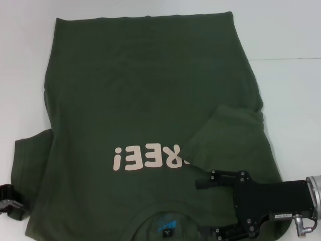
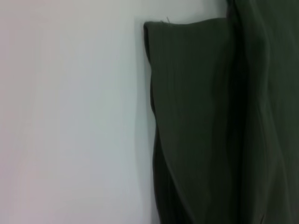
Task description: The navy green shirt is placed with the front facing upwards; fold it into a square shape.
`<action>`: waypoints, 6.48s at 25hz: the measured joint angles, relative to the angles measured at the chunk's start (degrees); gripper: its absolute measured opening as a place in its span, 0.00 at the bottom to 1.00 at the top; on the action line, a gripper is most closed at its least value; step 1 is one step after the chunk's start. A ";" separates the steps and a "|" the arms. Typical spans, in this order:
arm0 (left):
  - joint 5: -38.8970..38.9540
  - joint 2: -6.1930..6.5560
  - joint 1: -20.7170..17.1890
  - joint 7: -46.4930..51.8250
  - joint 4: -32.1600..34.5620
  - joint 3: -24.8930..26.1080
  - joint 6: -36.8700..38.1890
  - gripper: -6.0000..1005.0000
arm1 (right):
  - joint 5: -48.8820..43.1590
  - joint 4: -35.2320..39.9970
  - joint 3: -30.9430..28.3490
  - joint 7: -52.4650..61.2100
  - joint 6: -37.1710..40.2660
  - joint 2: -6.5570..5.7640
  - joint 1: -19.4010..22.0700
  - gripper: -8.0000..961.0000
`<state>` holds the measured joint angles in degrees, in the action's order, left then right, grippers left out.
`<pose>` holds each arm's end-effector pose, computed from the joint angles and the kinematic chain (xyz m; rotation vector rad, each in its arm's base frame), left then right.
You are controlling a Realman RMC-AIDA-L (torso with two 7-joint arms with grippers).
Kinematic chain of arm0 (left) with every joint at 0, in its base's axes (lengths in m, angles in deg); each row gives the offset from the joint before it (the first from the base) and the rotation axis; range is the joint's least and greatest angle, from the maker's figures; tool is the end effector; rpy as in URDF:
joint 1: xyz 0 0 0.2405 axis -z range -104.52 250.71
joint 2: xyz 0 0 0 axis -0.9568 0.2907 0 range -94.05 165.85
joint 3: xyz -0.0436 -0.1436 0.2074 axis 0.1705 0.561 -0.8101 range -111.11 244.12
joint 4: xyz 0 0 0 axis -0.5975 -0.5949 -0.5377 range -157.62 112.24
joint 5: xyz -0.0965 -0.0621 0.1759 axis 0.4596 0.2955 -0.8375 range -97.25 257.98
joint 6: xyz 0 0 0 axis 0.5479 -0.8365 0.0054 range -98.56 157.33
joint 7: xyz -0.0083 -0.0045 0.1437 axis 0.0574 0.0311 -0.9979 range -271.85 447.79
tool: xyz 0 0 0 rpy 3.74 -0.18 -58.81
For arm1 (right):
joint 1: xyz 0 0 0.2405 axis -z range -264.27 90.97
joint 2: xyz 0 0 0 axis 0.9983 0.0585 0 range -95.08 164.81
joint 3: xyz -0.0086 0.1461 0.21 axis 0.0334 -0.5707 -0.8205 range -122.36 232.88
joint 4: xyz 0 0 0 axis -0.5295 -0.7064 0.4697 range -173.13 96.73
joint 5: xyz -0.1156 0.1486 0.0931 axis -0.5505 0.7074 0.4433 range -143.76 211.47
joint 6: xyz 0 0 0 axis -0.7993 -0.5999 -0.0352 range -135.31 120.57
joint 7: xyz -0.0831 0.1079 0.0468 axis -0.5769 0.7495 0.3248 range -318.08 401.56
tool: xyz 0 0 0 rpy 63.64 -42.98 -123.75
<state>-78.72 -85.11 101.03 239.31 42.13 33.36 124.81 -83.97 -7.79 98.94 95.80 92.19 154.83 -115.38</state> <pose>-0.3312 0.2988 0.0658 -1.8970 -1.9987 0.0981 0.2597 0.2752 -0.0362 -2.9818 0.1051 0.7884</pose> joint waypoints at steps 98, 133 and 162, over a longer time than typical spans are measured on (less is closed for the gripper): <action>22.38 -1.31 6.57 -7.79 -12.44 -6.34 -18.02 0.14 | 1.02 -1.00 -0.61 0.42 -1.60 -0.01 -0.18 0.96; 35.25 -2.41 4.43 -63.26 -13.13 -0.86 16.39 0.94 | -2.71 32.77 -1.80 61.18 12.98 -2.62 0.96 0.85; 37.97 -2.83 5.07 -67.59 -15.46 -0.87 15.35 0.94 | -28.61 30.95 -7.24 91.77 10.57 -9.57 -6.53 0.79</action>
<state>-40.75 -87.94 106.10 171.71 26.68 32.49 140.16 -112.58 23.16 91.70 187.56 102.75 145.27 -121.92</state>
